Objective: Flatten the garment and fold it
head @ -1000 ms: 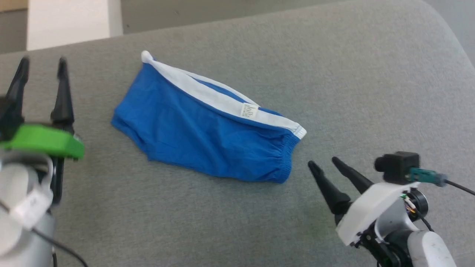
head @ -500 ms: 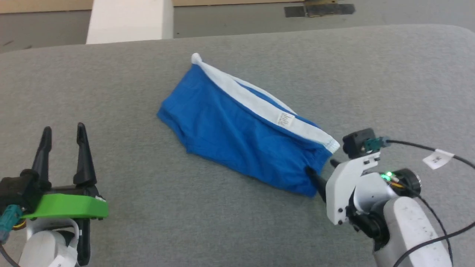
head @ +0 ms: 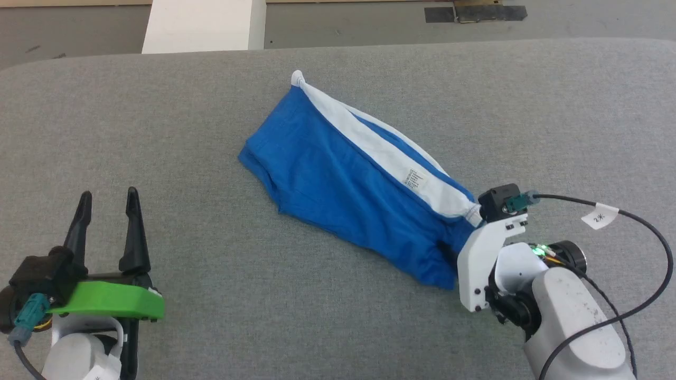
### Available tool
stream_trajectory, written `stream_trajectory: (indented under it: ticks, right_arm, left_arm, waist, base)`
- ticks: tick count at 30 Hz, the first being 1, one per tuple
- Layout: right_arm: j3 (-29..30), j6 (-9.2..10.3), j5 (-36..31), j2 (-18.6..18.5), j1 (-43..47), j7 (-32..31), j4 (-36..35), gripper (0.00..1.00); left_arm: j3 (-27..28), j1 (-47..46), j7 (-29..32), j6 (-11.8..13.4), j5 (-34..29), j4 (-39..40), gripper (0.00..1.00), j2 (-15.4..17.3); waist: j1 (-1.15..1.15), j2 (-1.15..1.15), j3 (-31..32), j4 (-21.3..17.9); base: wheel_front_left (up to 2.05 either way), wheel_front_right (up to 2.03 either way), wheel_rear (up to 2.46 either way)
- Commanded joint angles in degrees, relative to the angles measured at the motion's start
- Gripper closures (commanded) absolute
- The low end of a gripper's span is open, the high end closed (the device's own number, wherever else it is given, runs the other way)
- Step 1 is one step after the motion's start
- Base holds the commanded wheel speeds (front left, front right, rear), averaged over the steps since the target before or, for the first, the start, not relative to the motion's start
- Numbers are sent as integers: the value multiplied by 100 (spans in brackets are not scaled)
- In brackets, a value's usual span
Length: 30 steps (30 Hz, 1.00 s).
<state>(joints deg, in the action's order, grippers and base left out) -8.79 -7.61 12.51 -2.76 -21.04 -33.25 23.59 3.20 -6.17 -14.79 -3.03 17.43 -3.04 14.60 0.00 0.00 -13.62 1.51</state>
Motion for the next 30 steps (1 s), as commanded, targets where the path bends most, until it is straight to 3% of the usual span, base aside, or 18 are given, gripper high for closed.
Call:
stream_trajectory:
  ticks: [1, 7, 10, 15, 23, 30]
  right_arm:
    - [-64, 12, -51, -11, 43, -51, 268, 100]
    - [-56, 12, 109, -11, -132, 146, 326, 100]
    - [-40, 12, 222, -11, -204, 263, 297, 100]
    - [-24, 12, 316, -11, -297, 354, 188, 100]
    - [-286, 12, 530, -11, -399, 358, -54, 100]
    - [-524, 12, 555, -11, -509, 341, -242, 100]
  left_arm:
    - [6, 60, -20, -47, -16, -45, 0, -19]
    - [-60, -20, 21, -140, 69, -198, 0, -21]
    - [-220, -239, 333, -205, 190, -293, 0, -45]
    - [-662, -1097, 1461, -263, 409, -615, 0, -167]
    - [-1144, -2768, 3915, -52, 513, -1879, 0, -207]
    - [-1430, -3609, 4778, 70, 244, -2505, 0, -40]
  waist:
    - [0, 0, -1, -6]
    - [0, 0, 13, -67]
    - [0, 0, 18, -97]
    - [0, 0, -39, -122]
    - [0, 0, -287, -372]
    - [0, 0, -607, -564]
  base:
    - [0, 0, 0]
    - [0, 0, 0]
    - [0, 0, 0]
    - [0, 0, 0]
    - [0, 0, 0]
    - [0, 0, 0]
